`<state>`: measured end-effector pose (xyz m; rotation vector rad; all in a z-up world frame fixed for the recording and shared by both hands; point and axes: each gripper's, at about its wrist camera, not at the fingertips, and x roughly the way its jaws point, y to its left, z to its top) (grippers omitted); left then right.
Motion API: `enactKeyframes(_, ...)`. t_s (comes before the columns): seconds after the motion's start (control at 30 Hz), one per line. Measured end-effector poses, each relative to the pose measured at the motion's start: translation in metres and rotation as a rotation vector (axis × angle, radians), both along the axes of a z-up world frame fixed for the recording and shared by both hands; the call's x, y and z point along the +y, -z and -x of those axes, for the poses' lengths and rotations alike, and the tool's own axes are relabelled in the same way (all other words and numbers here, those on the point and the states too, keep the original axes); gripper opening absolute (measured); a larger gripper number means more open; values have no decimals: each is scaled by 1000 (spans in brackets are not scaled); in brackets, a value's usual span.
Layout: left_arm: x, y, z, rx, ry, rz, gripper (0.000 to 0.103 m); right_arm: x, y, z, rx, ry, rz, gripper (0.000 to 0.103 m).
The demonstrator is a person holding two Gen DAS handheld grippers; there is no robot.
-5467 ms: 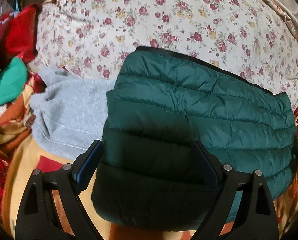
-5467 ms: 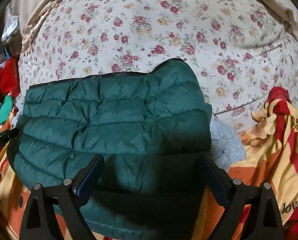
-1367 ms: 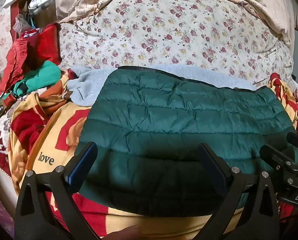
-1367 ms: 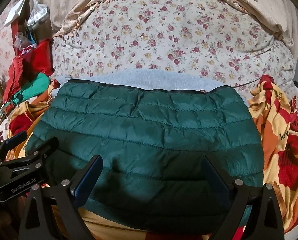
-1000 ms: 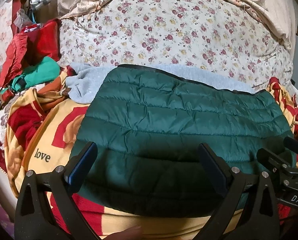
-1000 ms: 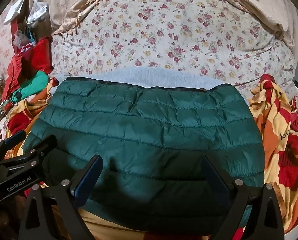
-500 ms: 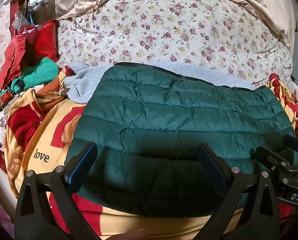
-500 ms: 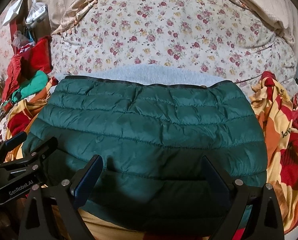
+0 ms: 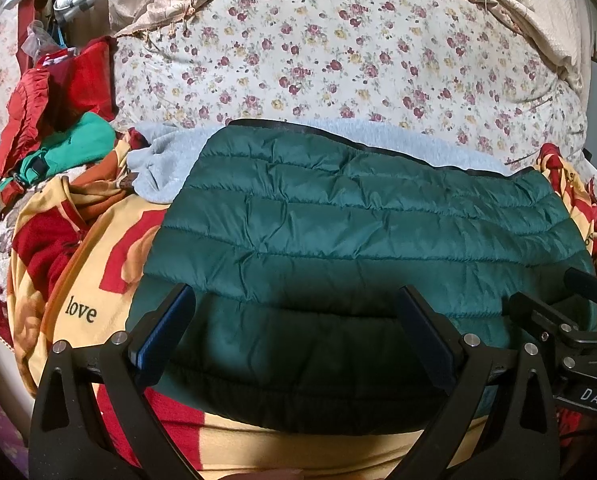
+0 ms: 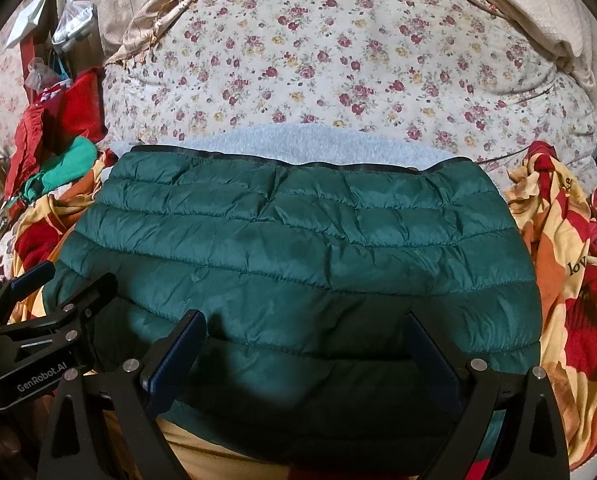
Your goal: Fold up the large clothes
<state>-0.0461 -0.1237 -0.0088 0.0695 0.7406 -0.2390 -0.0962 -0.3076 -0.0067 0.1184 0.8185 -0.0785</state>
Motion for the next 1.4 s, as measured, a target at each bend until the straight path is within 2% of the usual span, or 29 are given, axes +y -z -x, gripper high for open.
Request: enactKeyframes(1.4, 3, 6, -2, 18, 4, 0, 101, 0, 4, -4, 12, -7, 3, 97)
